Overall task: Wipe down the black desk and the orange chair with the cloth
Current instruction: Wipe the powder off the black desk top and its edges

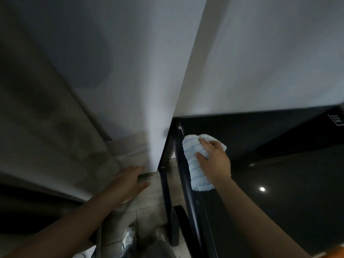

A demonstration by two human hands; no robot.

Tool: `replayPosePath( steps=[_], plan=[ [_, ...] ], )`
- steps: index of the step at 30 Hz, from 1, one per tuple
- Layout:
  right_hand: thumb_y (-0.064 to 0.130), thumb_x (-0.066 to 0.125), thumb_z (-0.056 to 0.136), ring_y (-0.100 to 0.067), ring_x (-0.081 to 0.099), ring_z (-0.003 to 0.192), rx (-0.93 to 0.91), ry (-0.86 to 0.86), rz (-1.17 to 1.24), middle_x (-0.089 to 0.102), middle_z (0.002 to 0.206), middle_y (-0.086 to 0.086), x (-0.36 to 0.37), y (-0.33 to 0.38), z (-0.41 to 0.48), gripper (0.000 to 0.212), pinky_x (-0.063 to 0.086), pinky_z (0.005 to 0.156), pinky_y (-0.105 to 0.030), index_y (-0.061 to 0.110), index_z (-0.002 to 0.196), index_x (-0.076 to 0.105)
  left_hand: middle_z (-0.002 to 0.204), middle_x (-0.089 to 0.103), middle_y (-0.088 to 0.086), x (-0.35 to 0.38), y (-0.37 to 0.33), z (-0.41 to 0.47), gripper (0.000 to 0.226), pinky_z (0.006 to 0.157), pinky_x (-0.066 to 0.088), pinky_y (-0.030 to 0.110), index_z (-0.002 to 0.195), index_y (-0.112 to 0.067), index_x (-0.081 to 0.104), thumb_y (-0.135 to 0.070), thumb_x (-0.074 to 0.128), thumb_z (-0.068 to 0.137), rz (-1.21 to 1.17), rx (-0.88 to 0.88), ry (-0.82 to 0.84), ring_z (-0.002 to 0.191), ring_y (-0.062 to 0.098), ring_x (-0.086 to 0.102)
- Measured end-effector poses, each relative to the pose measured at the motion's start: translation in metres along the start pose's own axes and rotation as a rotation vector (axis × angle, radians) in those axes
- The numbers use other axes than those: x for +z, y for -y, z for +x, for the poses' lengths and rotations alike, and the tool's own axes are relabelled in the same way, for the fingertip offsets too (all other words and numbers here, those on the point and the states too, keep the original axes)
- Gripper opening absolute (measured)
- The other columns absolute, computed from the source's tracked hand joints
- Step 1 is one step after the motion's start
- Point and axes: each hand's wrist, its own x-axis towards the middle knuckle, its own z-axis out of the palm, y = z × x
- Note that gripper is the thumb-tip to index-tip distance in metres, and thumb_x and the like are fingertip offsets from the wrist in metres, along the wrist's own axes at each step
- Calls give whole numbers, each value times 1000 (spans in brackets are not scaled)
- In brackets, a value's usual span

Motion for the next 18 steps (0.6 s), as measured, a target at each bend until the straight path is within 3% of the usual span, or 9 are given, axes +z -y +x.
replayPosePath(
  steps=[9, 13, 18],
  plan=[
    [33, 54, 95, -23, 56, 110, -103, 56, -24, 44, 139, -3, 20, 28, 134, 48, 47, 84, -31, 31, 142, 45, 148, 41, -3, -15, -10, 43, 64, 102, 24, 14, 143, -23, 39, -48, 60, 88, 103, -3, -10, 138, 11, 33],
    [33, 54, 94, -23, 57, 105, -151, 57, -44, 45, 136, -4, 37, 31, 166, 45, 45, 73, -29, 32, 139, 48, 144, 45, -1, -15, -10, 49, 59, 99, 24, 15, 141, -21, 43, -45, 58, 90, 119, -8, -33, 133, 13, 40],
    [31, 53, 94, -28, 54, 115, -171, 113, -107, 45, 138, -7, 57, 36, 194, 47, 47, 81, -35, 30, 141, 45, 146, 43, -1, -10, -4, 51, 63, 100, 24, 14, 144, -22, 40, -45, 60, 89, 127, -36, -12, 133, 11, 39]
  ],
)
